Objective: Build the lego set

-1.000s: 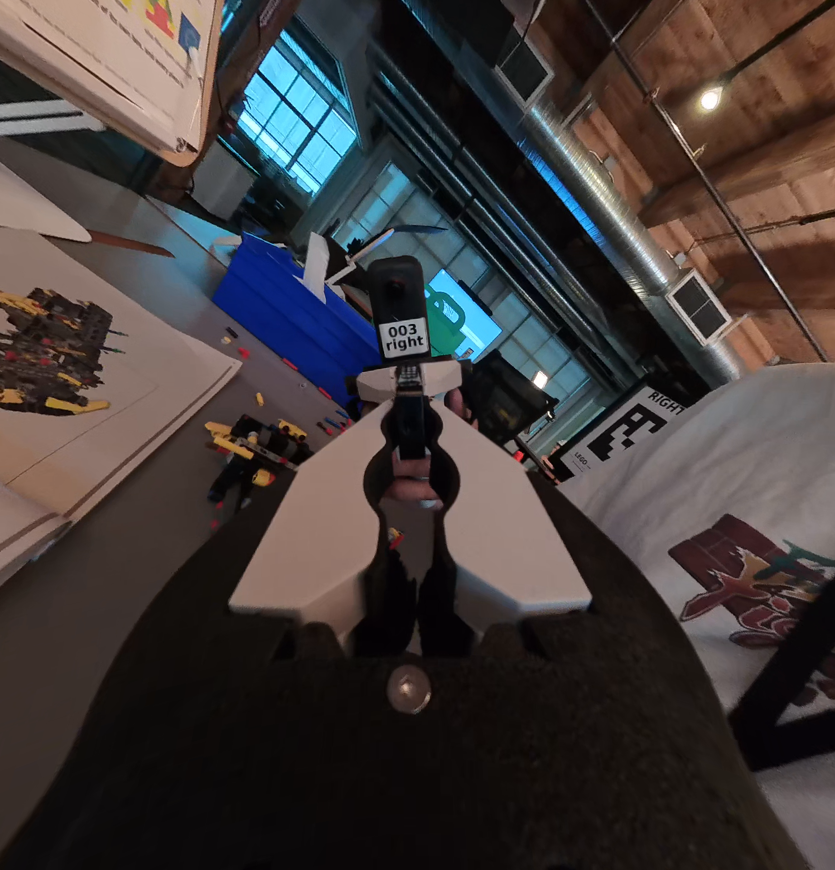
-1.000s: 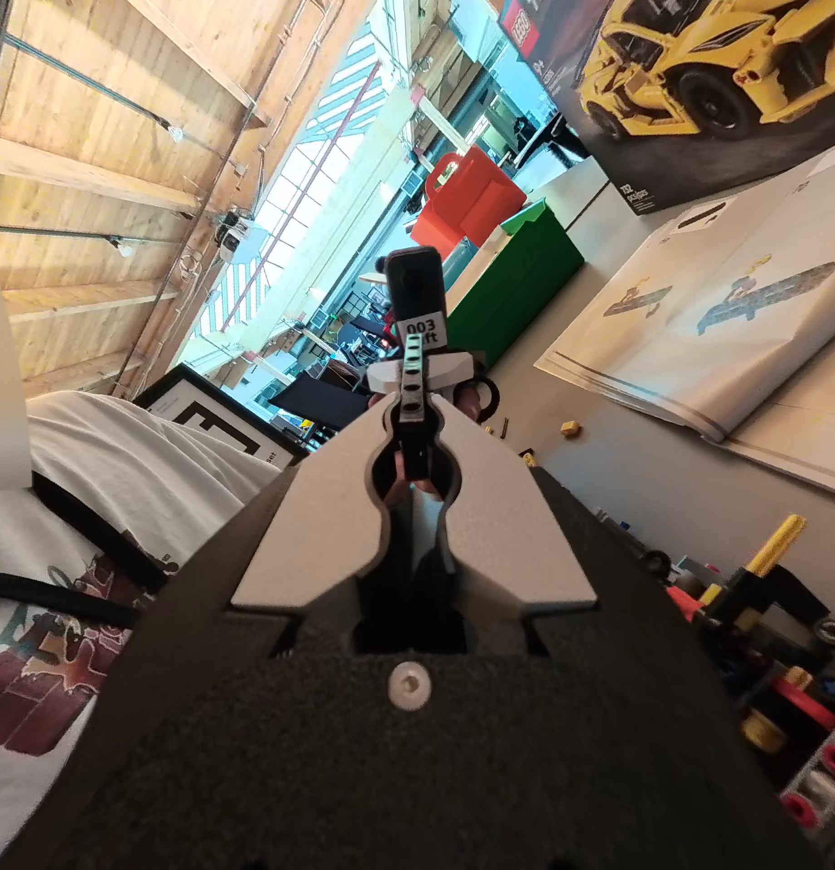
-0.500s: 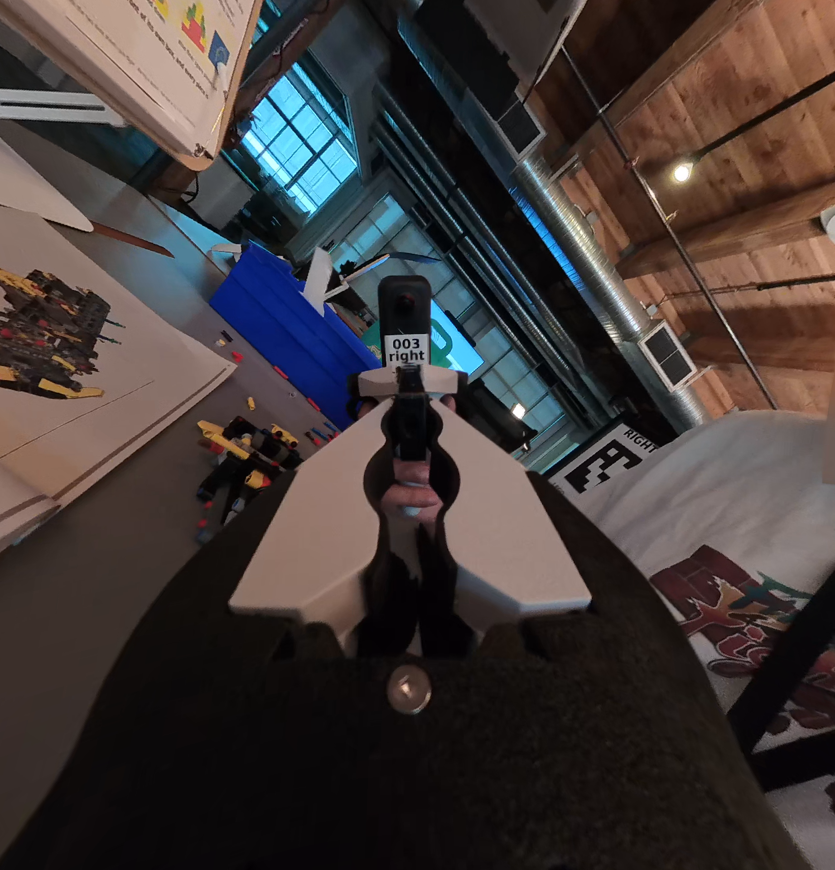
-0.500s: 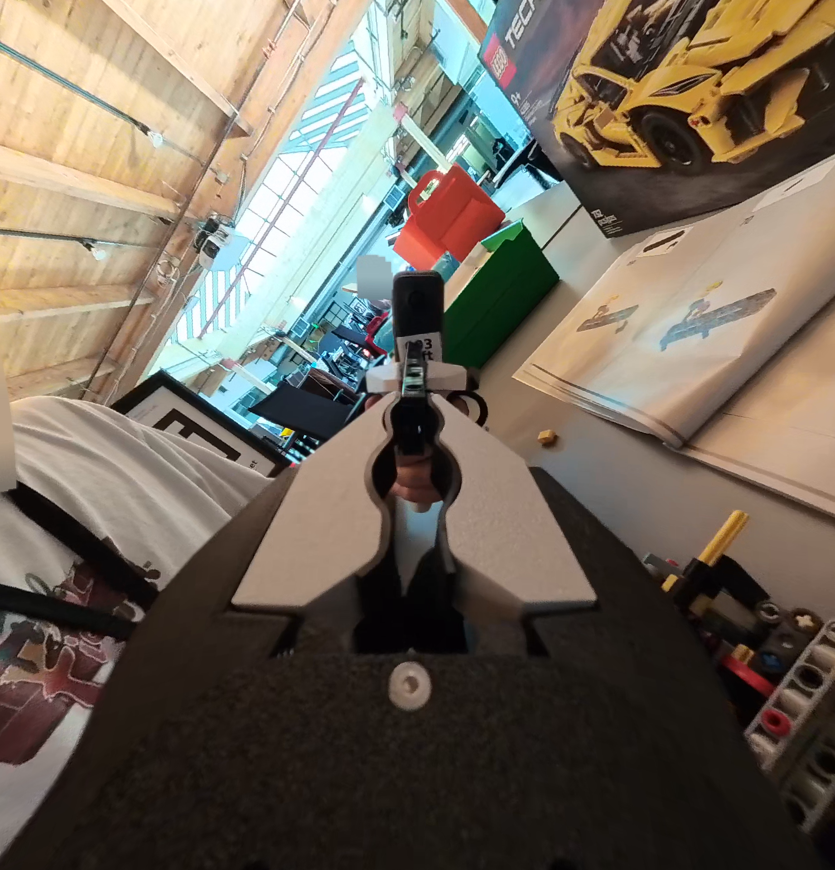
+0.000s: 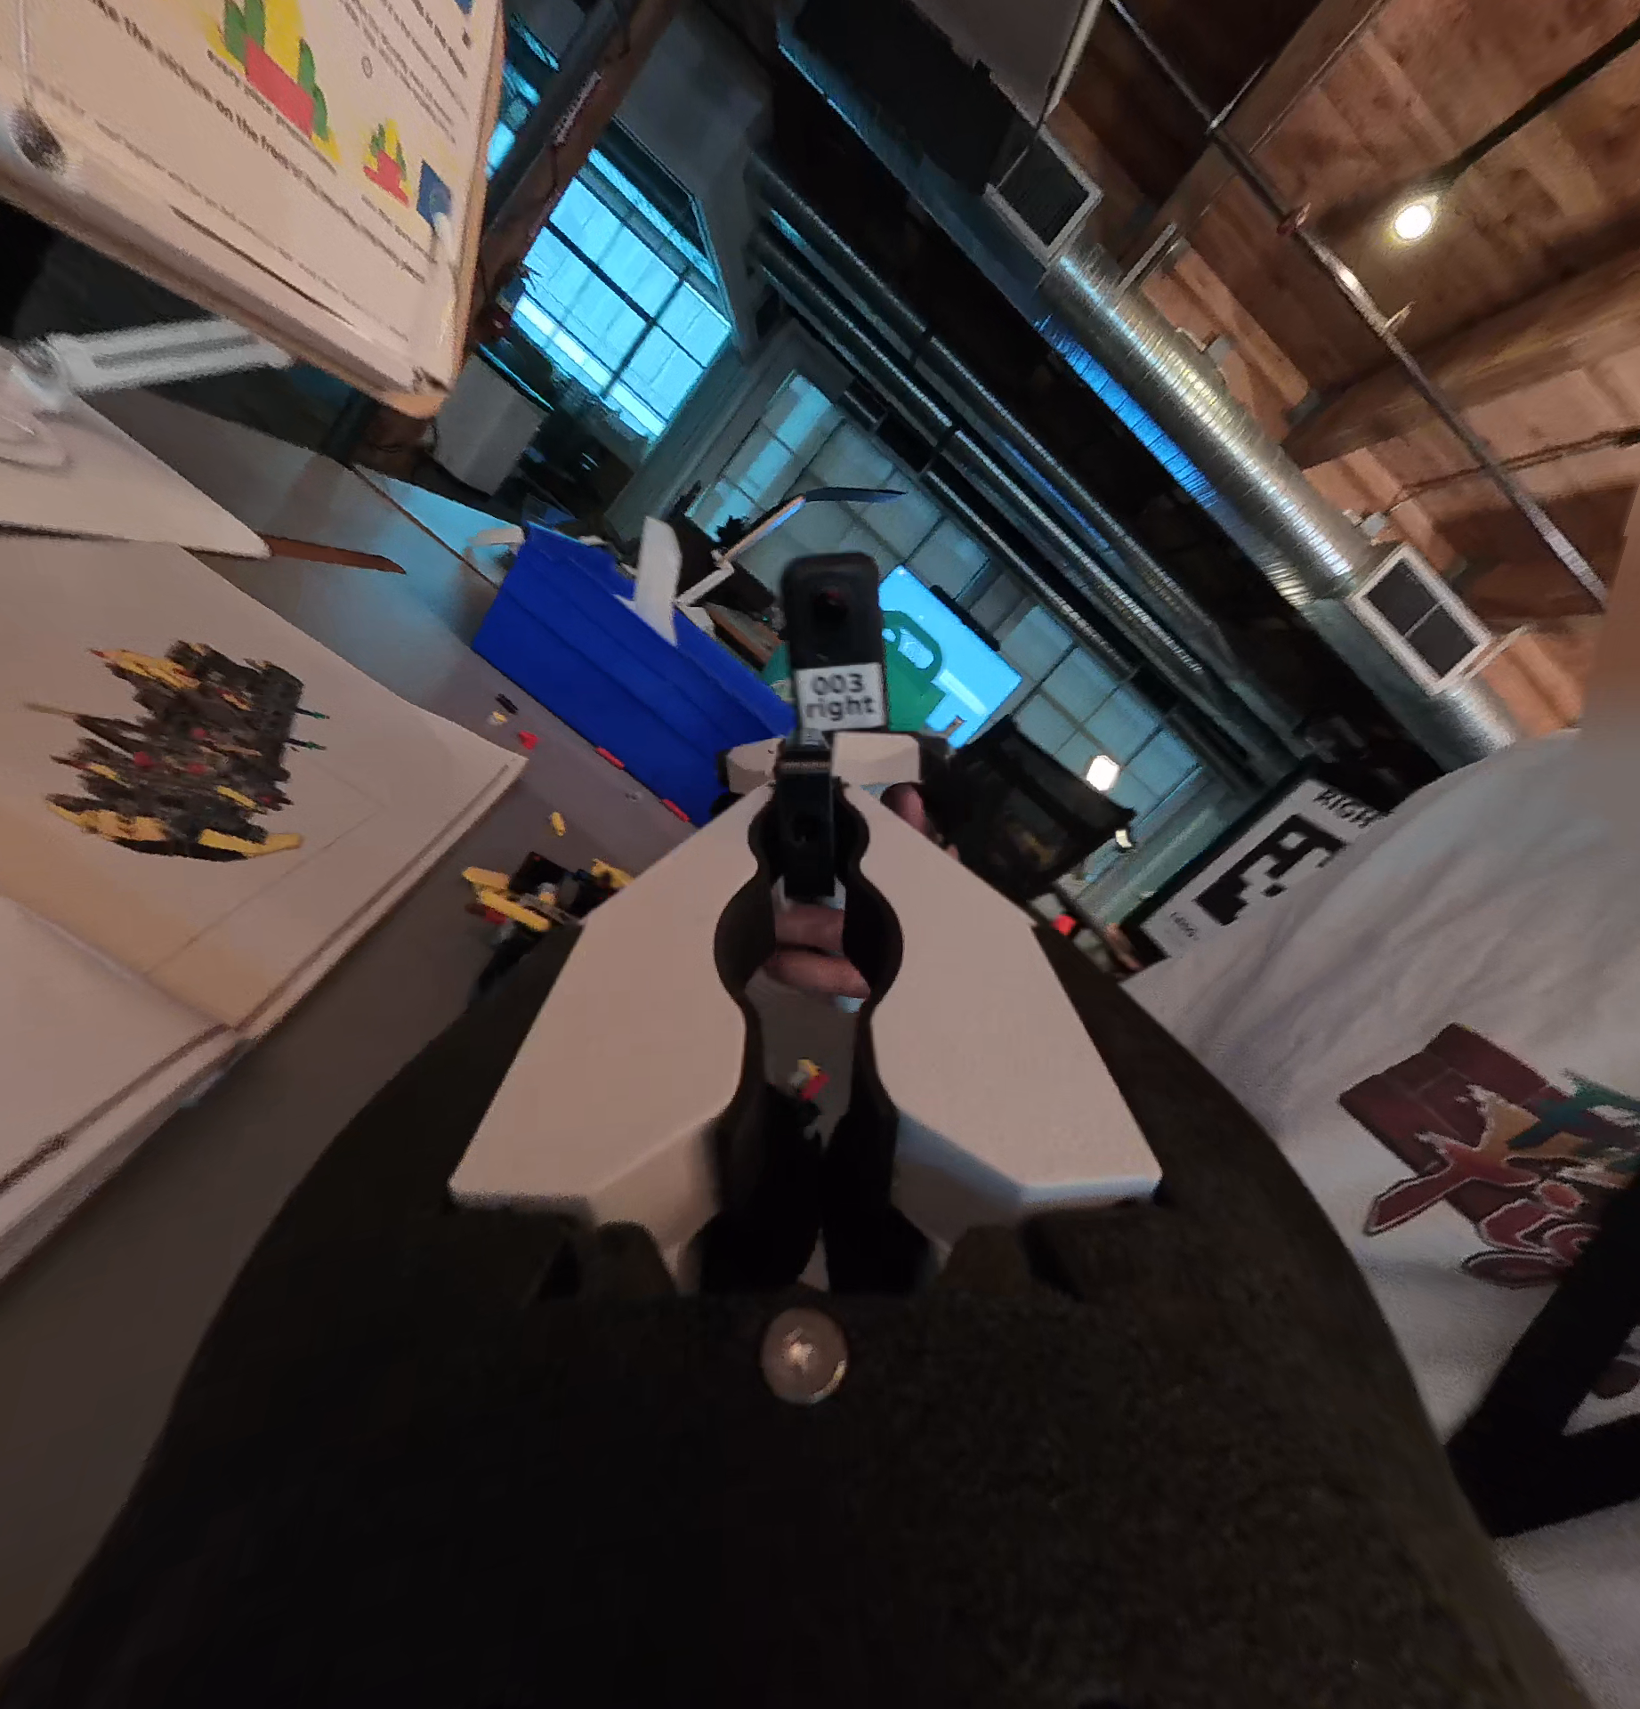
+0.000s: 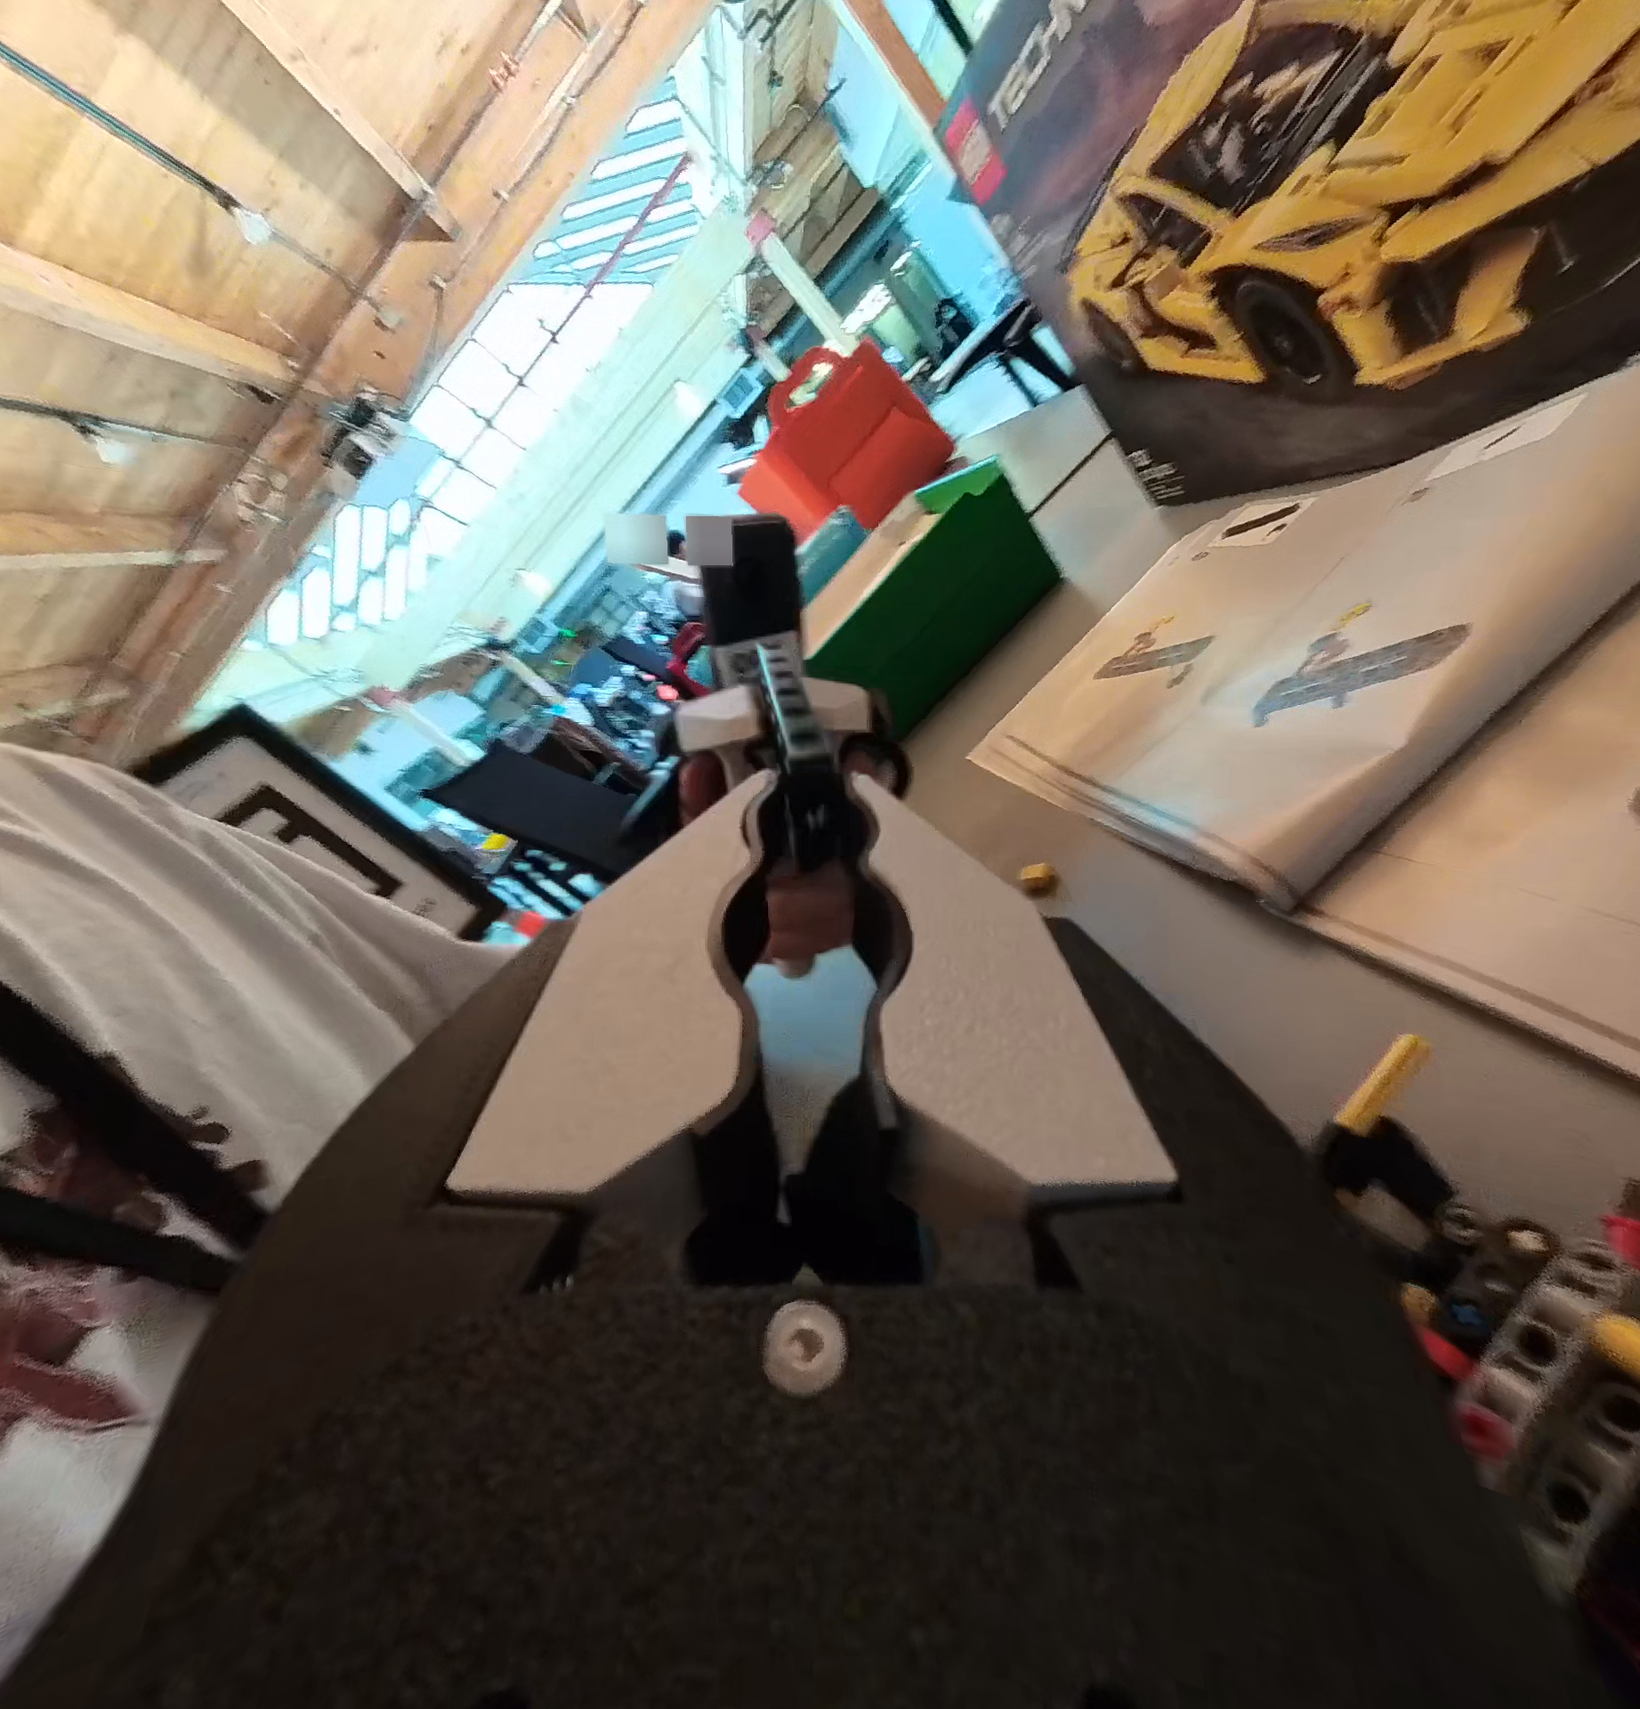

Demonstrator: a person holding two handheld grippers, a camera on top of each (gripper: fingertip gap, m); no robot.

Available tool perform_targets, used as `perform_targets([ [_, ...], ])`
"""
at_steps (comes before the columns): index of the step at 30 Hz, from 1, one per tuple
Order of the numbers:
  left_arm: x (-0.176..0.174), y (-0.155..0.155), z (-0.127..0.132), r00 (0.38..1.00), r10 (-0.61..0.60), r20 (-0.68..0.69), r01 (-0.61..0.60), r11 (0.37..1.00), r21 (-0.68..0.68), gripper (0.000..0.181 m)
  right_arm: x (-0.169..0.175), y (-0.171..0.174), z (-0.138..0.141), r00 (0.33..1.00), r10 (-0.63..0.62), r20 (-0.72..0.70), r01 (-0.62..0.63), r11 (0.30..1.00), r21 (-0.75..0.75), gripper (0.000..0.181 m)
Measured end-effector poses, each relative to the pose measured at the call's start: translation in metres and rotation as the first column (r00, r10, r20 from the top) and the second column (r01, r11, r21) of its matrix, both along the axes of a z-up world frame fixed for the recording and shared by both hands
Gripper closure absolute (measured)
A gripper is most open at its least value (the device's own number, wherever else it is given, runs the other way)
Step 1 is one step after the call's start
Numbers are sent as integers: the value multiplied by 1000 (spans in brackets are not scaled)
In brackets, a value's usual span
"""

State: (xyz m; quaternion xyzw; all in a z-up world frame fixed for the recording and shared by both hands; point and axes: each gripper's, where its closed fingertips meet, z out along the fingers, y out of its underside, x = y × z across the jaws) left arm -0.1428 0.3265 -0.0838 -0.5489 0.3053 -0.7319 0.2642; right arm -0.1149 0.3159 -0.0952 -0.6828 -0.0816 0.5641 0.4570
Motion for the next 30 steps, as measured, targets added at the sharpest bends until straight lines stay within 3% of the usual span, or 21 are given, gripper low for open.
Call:
perform_targets([
  [4,-24,37,0,980,191,-46,-185,976,117,174,17,2,2,980,-125,157,102,984,147,166],
  [8,-38,72,-17,893,420,-160,-378,895,239,174,31,4,15,968,-212,138,174,954,245,160],
  [11,-38,80,-26,847,491,-201,-427,856,293,174,31,4,16,964,-226,142,174,936,305,152],
  [16,-33,80,-36,840,489,-236,-415,859,301,174,26,5,8,946,-233,226,139,919,369,142],
  [21,-29,71,-31,886,415,-207,-361,897,253,174,28,10,-5,908,-250,335,121,925,361,143],
  [26,-26,65,-27,906,379,-188,-324,907,269,174,44,1,-2,823,-309,477,86,897,433,144],
  [28,-24,60,-25,917,357,-177,-307,916,257,174,52,-22,-10,793,-227,566,24,939,343,152],
  [30,-22,55,-22,926,340,-163,-297,924,241,174,52,-59,-32,759,-53,649,-92,978,187,150],
])
